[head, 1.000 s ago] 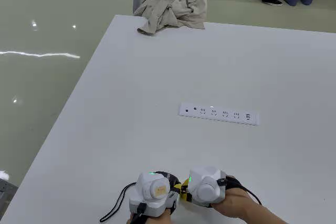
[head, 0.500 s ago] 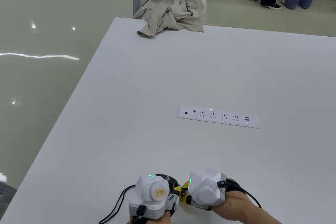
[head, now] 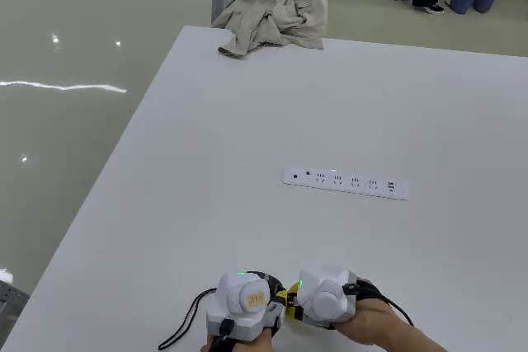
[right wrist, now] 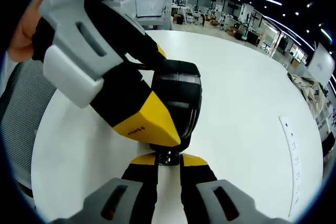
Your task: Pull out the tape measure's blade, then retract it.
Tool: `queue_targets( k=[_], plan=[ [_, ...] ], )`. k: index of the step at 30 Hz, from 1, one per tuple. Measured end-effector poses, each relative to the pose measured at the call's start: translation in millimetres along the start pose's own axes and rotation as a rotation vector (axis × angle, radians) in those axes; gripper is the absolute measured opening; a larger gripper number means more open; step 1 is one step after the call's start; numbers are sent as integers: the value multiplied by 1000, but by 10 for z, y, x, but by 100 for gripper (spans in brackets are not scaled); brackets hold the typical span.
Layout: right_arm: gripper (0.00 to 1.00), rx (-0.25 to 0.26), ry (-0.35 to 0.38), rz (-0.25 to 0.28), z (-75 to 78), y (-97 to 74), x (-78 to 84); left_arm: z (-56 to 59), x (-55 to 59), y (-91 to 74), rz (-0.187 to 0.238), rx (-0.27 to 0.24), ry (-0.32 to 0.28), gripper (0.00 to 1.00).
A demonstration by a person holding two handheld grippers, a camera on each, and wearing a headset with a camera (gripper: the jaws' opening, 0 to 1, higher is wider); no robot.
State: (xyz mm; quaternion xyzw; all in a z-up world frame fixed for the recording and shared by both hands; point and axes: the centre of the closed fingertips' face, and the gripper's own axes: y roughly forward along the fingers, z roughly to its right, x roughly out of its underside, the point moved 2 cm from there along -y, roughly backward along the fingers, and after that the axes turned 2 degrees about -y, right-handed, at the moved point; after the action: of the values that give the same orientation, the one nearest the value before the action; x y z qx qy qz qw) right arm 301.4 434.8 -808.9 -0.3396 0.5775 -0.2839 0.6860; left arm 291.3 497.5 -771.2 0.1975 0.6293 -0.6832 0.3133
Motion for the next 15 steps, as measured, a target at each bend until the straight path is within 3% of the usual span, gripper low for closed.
queue_targets(
  k=[1,4,15],
  plan=[
    [16,1,-1,2,0,3,-6,7,22,11,-10,3,54,58],
    [16,3,-6,-1,1,-1,-8,5,18,-2,13,2,9,58],
    [16,7,4,-2,-4,-12,-4,1,3,-7,12,18,-9,59]
  ],
)
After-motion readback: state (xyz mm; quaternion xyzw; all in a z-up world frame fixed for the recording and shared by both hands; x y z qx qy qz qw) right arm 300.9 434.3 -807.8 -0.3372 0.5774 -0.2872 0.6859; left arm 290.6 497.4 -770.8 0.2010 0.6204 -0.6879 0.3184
